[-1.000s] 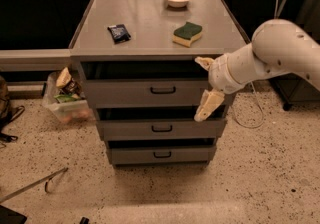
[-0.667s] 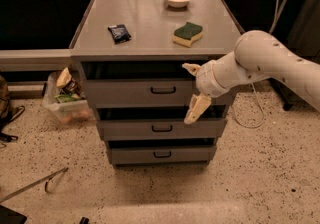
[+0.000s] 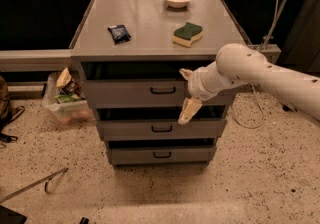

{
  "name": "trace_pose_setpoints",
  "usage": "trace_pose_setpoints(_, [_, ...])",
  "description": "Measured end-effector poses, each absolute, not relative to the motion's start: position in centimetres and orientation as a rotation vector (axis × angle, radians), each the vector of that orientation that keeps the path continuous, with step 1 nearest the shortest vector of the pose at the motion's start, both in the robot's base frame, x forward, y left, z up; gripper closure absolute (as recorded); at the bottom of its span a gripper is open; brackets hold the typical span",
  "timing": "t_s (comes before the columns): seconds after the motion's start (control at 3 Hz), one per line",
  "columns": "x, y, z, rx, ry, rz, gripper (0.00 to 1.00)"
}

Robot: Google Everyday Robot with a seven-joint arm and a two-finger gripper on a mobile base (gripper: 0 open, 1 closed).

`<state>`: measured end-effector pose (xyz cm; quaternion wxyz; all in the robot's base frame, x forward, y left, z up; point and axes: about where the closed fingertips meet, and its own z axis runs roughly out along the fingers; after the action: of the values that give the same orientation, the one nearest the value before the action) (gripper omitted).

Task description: Open top drawer

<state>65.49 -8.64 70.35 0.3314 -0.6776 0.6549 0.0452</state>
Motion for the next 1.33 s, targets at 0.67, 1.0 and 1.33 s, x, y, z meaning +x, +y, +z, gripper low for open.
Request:
trace_pose_setpoints(0.67, [68.8, -8.8, 67.2, -1.741, 1.770, 0.152, 0.00])
trace_pose_setpoints(1.0, [69.3, -7.6, 65.8, -1.791, 1.752, 0.253, 0.00])
trace_pose_setpoints(1.33, [67.7, -6.9, 66.3, -1.904, 1.704, 0.363, 0.00])
